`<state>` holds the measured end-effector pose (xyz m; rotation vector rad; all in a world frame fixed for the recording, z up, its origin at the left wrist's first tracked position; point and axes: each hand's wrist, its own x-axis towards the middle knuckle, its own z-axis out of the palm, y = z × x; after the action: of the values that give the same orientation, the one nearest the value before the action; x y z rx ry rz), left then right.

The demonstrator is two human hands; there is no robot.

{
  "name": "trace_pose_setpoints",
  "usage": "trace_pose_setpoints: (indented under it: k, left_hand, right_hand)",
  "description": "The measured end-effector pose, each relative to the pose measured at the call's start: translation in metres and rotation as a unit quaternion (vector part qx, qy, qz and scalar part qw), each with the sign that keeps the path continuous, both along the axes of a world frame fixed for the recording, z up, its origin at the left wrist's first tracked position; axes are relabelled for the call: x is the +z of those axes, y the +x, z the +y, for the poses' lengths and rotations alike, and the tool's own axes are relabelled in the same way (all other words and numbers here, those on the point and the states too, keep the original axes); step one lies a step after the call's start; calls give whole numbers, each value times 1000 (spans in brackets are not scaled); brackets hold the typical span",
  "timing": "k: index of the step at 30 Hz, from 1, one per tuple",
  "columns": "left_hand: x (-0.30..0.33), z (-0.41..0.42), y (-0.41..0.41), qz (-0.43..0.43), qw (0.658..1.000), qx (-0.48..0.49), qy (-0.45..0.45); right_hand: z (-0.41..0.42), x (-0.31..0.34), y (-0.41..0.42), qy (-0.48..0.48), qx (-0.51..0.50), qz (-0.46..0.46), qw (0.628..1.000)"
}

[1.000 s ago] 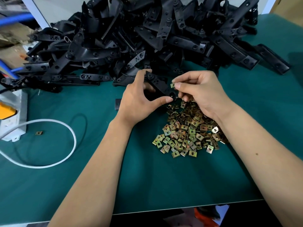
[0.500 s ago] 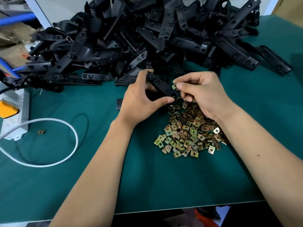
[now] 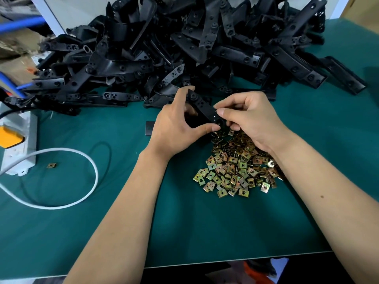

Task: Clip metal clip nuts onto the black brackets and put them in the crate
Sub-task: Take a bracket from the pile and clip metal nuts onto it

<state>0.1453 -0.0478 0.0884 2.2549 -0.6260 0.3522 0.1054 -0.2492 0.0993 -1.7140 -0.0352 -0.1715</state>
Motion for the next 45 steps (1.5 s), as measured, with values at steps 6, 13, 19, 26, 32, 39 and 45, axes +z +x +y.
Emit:
trace_pose_setpoints:
  k: [6, 13, 19, 26, 32, 39, 45]
  left_hand:
    - [-1, -1, 0, 6, 1000, 15, -7]
    - [-1, -1, 0, 11, 1000, 14, -8]
    - [-1, -2, -1, 2, 1000, 27, 6]
    - [2, -6, -4, -4, 999, 34, 15]
    - [1, -9, -4, -12, 999, 44, 20]
    - [0, -8, 0, -26, 996, 81, 27]
    - [-1, 8, 11, 0, 987, 162, -8]
  right_hand:
    - [-3, 1, 0, 38, -5, 2, 999]
    - [-2, 5, -2, 21, 5, 11, 1000]
    - [1, 5, -4, -1, -15, 2, 1000]
    - [0, 3, -2, 27, -45, -4, 999]
    - [3, 1, -2, -10, -28, -21, 999]
    - [2, 5, -5, -131, -23, -69, 989]
    - [-10, 9, -1, -255, -58, -90, 961]
